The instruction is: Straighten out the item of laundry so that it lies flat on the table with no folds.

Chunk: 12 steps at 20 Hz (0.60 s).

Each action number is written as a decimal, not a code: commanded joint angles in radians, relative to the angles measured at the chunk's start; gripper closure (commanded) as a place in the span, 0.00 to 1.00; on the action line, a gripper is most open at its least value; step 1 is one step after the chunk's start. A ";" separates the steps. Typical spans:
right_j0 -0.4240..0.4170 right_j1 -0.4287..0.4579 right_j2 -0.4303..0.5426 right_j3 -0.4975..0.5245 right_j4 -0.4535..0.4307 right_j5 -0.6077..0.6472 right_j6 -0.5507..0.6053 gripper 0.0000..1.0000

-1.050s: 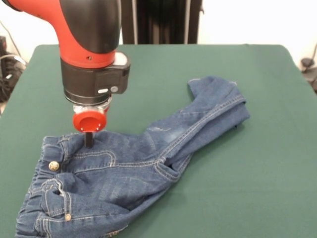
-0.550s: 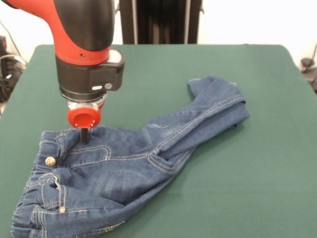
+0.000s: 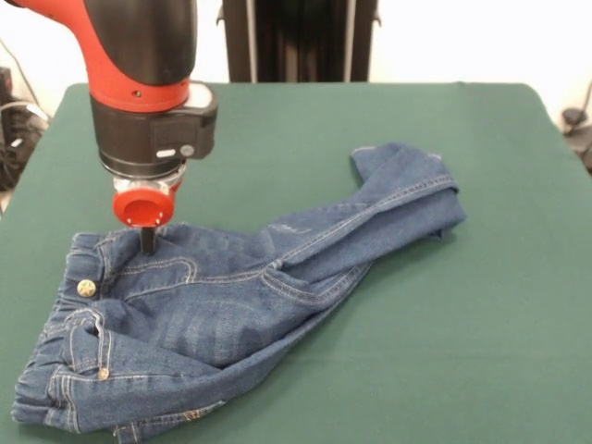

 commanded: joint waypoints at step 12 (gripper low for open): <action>-0.014 -0.001 0.036 0.211 -0.067 -0.008 0.025 1.00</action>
